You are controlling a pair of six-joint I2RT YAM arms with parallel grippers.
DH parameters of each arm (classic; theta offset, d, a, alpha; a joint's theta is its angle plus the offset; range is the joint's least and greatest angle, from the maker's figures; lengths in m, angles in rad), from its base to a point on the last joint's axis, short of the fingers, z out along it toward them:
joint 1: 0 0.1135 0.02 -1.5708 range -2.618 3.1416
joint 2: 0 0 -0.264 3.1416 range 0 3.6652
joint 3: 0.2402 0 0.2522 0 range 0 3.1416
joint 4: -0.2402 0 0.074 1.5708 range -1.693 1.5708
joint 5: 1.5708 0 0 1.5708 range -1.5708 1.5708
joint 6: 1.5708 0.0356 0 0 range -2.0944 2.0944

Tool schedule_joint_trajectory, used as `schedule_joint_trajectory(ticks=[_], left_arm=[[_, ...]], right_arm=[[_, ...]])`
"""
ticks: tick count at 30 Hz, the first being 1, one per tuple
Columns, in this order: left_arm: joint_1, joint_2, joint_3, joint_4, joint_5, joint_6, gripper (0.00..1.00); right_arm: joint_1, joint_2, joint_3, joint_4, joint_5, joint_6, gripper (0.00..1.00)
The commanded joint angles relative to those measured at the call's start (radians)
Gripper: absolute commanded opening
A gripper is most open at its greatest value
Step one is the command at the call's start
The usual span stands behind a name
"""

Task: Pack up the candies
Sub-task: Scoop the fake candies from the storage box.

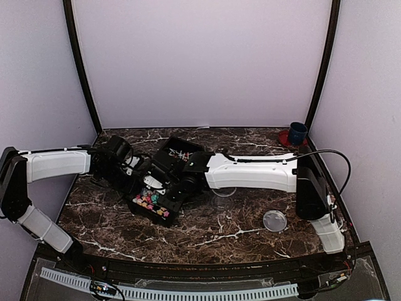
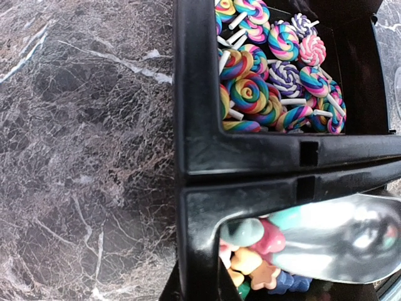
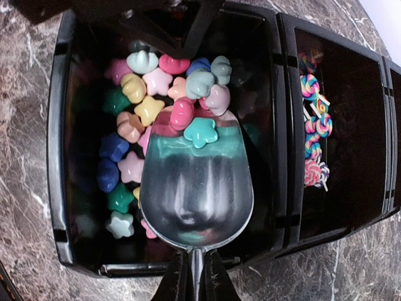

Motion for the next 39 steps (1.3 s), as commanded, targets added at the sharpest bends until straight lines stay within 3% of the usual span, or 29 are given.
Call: schedule_joint_trajectory(ticks=[1,12,19,29,39], left_arm=[[-0.013,-0.138,0.039,0.213,0.129,-0.019,0.00],[-0.013,-0.159,0.036,0.206,0.106,-0.021,0.00],[-0.012,-0.168,0.036,0.206,0.117,-0.026,0.00],[-0.012,-0.222,0.019,0.229,0.092,-0.006,0.00],[-0.012,-0.222,0.033,0.189,0.000,0.000,0.00]], right_arm=[[-0.003,0.029,-0.070,0.088,-0.027,0.043,0.00],[0.000,-0.064,-0.367,0.456,0.005,0.021,0.00],[0.000,-0.151,-0.636,0.843,0.037,-0.008,0.00],[0.000,-0.059,-0.643,0.976,0.186,0.021,0.00],[0.001,-0.122,-0.816,1.240,0.258,0.001,0.00]])
